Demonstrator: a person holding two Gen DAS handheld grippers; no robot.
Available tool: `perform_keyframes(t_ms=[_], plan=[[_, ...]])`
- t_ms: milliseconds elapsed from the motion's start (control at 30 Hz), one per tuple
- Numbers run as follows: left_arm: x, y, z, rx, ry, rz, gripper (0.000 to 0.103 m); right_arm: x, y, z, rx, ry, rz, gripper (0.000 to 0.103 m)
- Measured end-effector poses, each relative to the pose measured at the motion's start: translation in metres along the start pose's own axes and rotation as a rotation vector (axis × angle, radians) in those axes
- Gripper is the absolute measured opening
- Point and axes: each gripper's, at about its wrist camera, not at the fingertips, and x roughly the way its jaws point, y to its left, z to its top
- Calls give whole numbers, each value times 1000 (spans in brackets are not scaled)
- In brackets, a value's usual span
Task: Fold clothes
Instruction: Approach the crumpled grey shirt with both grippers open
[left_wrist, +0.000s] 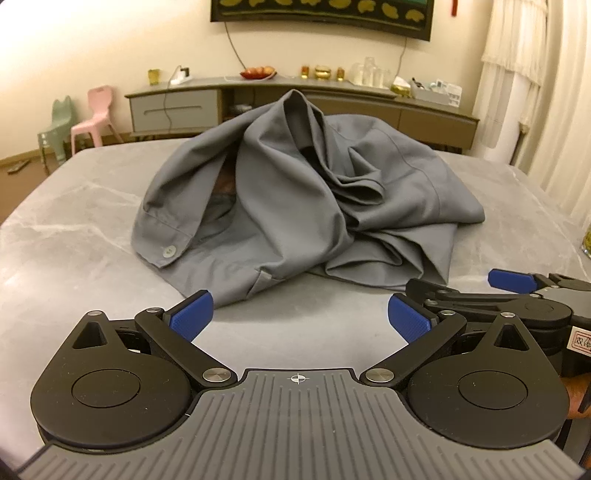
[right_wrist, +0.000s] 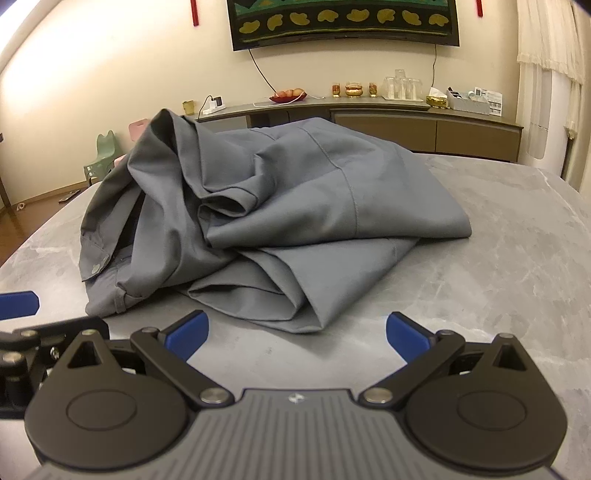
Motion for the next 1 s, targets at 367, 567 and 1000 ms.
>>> perform_keyframes(t_ms=[367,567,1000], plan=[[1,-6,6,-11,-1,19,92,-7,-12,-3,25,-8,16,103],[2,-7,6,0,90,-12,92,-17,-10,-5,28,-29,24,103],[6,3,4,-35,119,-64,30,-22,-18,-1,62,-7,117,36]])
